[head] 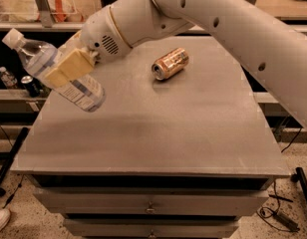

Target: Place blue plastic bottle upright

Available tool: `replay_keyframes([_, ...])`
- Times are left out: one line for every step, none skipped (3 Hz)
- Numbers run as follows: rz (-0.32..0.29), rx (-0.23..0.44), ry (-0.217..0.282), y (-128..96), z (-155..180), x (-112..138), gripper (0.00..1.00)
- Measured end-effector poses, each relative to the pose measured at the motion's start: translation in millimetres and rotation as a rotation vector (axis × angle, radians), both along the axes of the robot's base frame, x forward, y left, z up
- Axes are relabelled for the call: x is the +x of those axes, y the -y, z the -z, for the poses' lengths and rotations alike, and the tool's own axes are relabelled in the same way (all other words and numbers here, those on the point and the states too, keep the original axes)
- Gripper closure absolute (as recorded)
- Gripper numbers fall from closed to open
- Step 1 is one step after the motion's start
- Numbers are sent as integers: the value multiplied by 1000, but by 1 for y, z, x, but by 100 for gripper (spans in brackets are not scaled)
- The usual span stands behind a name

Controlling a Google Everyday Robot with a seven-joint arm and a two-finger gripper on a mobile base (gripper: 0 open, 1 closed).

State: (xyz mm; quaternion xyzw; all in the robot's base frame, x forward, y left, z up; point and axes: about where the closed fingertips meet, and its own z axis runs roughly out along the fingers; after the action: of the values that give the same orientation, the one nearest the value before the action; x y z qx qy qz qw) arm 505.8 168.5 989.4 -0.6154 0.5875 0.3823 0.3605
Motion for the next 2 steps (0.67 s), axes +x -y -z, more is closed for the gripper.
replay_keyframes([15,94,-52,-14,-3,-7,100])
replay_keyframes([29,189,-90,-31,0,-10,100])
